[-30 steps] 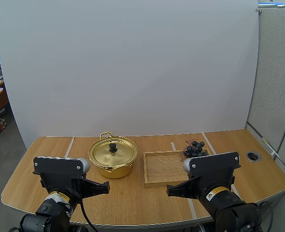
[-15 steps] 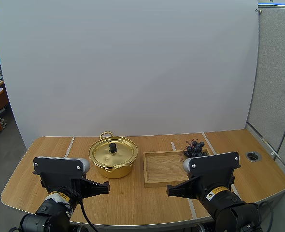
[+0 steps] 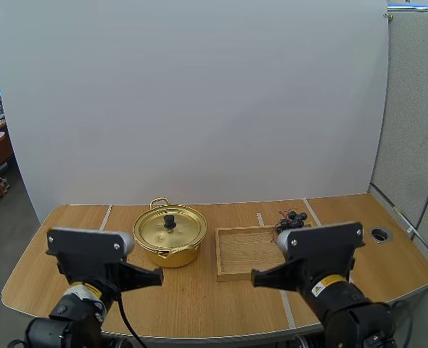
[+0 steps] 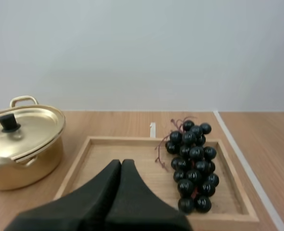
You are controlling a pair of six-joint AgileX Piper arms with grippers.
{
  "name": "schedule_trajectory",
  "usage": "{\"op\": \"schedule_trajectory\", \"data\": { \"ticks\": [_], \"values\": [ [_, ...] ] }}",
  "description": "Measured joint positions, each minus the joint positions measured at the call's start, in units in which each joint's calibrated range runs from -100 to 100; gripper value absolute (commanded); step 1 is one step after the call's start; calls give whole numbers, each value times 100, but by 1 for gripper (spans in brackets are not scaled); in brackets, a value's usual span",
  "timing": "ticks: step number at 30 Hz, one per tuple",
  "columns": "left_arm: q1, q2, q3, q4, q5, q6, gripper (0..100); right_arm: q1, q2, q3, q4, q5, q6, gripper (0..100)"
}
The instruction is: Open the pot, put the grape inside, and close it
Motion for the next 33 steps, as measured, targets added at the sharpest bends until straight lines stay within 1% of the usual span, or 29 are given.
{"op": "schedule_trajectory", "data": {
  "ticks": [5, 6, 10, 16, 20, 23, 27, 30, 33],
  "values": [
    [0, 0, -392, 0, 0, 0, 0, 0, 0, -531, 0, 13, 0, 0],
    [0, 0, -446, 0, 0, 0, 0, 0, -10, -753, 0, 26, 0, 0],
    [0, 0, -1148, 0, -16, 0, 0, 0, -10, -1174, 0, 35, 0, 0],
    [0, -12, -2219, 11, -16, 0, 0, 0, -15, -2174, 0, 56, 0, 0],
    [0, -12, -2613, 11, -16, 0, 0, 0, -25, -2749, 0, 73, 0, 0],
    [0, -26, -3003, 203, 155, 0, 0, 0, -25, -3046, -70, 137, 0, 0],
    [0, -26, -3435, 551, 792, 9, 0, 0, -25, -3504, -178, 707, 0, 0],
    [0, -26, -3713, 694, 1268, 9, 0, 0, -38, -3883, -265, 1461, 0, 0],
    [0, -26, -4005, 714, 1786, 19, 0, 0, -38, -4263, -300, 2488, 0, 0]
  ]
}}
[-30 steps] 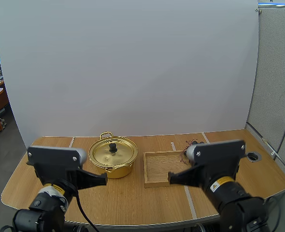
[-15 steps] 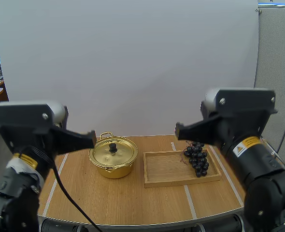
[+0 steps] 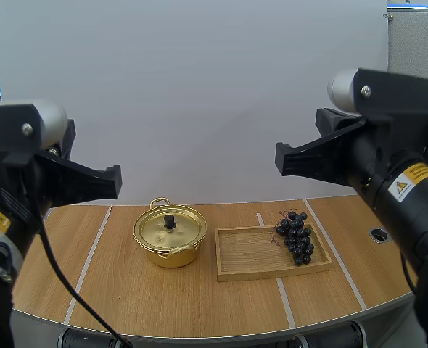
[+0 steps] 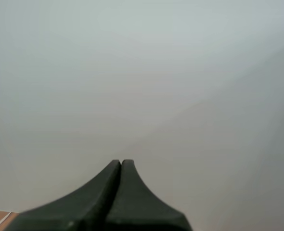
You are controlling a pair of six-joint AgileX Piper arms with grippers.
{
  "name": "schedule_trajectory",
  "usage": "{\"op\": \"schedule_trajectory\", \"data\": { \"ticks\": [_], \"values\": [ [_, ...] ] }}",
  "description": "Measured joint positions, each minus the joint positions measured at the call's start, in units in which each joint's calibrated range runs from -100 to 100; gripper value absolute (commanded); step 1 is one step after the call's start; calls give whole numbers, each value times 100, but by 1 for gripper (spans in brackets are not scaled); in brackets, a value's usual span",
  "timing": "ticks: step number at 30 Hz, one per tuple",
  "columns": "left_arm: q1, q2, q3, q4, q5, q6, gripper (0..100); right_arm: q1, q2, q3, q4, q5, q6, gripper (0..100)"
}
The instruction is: Open the pot, put the grape inside, and close it
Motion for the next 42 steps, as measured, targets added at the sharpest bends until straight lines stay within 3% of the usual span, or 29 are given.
{"op": "schedule_trajectory", "data": {
  "ticks": [7, 12, 26, 42],
  "values": [
    [0, 0, -461, 0, 640, 329, 0, 0, 0, -661, -9, 1498, 0, 0],
    [0, 132, -660, 0, 972, 468, 0, 0, 0, -855, -9, 1760, 0, 0],
    [0, 2017, -915, 13, 1763, 708, 0, 0, 736, -882, -155, 2472, 0, 0],
    [0, 5038, -1288, 25, 1763, 1026, 0, 0, 3293, -885, -606, 2993, 253, 0]
  ]
}}
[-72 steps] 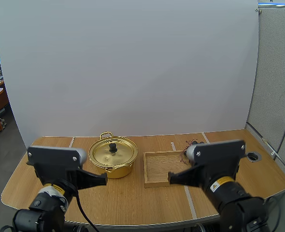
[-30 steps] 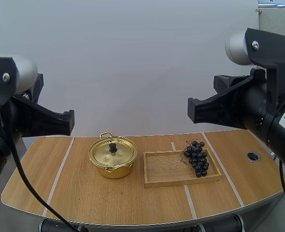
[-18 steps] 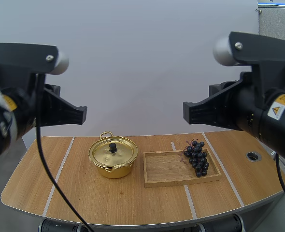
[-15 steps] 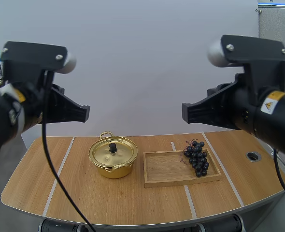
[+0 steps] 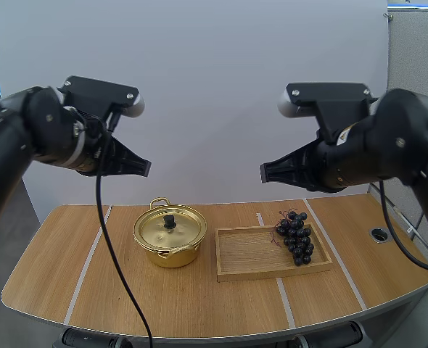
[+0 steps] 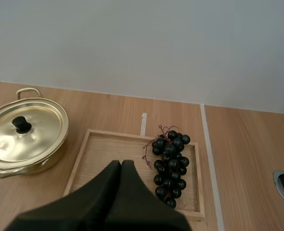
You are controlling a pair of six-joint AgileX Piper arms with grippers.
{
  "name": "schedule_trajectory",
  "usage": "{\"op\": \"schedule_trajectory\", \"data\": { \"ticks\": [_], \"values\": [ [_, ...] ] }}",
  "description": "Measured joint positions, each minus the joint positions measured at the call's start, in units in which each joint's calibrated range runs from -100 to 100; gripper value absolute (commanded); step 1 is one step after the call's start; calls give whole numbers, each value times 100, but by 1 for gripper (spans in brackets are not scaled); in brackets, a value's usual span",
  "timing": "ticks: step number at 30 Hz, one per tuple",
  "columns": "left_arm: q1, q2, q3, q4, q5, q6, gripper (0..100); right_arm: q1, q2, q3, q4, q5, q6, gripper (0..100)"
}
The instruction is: Open the pot, put the grape inside, and close it
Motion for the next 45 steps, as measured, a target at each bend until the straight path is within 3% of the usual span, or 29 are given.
{"op": "schedule_trajectory", "data": {
  "ticks": [7, 9, 12, 15, 17, 19, 21, 22, 30, 38, 45],
  "values": [
    [0, 903, 0, 0, -54, 151, 0, 0, 837, 0, 1, 0, 36, 0],
    [0, 1113, 0, 0, -94, 151, 6, 0, 1003, 0, 1, 0, 36, 0],
    [0, 1332, 0, 0, -200, 74, 28, 0, 1204, 0, -12, 0, 79, 0],
    [0, 1437, 0, 0, -321, -61, 66, 0, 1236, 0, -12, 0, 239, 2],
    [0, 1463, 0, 0, -417, -74, 98, 0, 1236, 0, -12, 0, 302, 23],
    [0, 1474, 0, 10, -449, -16, 100, 0, 1236, 0, -23, 0, 325, 50],
    [0, 1477, 0, 10, -463, 102, 100, 0, 1236, 0, -23, 0, 347, 87],
    [0, 1477, 0, 10, -463, 181, 100, 0, 1236, 0, -23, 0, 358, 100],
    [0, 1488, 0, 10, -463, 414, 100, 0, 1236, 0, -34, 0, 379, 100],
    [0, 1527, 0, -45, -472, 1178, 100, 0, 1236, 0, -34, 0, 379, 100],
    [0, 2174, -164, -459, -387, 1861, 100, 0, 1236, 0, -34, 0, 379, 100]
  ]
}}
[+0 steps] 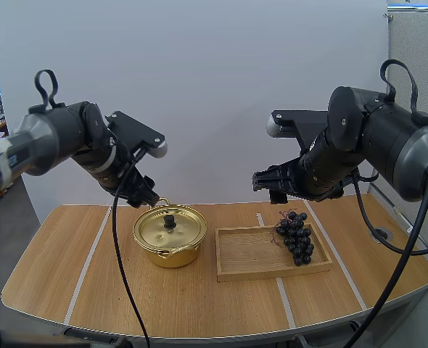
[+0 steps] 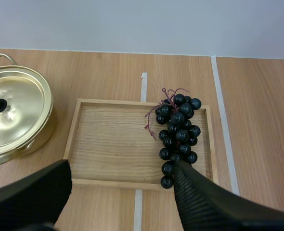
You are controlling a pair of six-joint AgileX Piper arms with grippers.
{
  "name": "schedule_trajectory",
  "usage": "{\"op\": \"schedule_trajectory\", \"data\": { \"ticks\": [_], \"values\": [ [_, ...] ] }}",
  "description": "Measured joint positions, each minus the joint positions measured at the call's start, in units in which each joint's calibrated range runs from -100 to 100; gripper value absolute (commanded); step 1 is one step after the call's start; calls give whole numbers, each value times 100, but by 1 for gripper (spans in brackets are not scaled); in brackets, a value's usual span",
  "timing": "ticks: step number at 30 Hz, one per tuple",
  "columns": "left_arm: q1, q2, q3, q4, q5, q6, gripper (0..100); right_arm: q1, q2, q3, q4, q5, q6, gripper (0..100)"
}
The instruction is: Open the pot, put the grape inside, and close it
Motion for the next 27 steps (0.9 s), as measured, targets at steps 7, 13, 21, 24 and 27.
{"op": "schedule_trajectory", "data": {
  "ticks": [7, 13, 21, 24, 27],
  "values": [
    [0, 1075, -1000, -51, 959, 111, 100, 0, 0, 0, 0, 0, 0, 100],
    [0, 1844, -1764, -286, 1927, 316, 100, 0, 0, 0, 0, 0, 0, 100],
    [-300, 2444, -2275, -314, 2522, 333, 100, 0, 0, 0, 0, 0, 0, 100],
    [-415, 2595, -2290, -327, 2559, 333, 100, 0, 0, 0, 0, 0, 0, 100],
    [-447, 2750, -2294, -327, 2559, 337, 100, 0, 0, 0, 0, 0, 0, 100]
  ]
}}
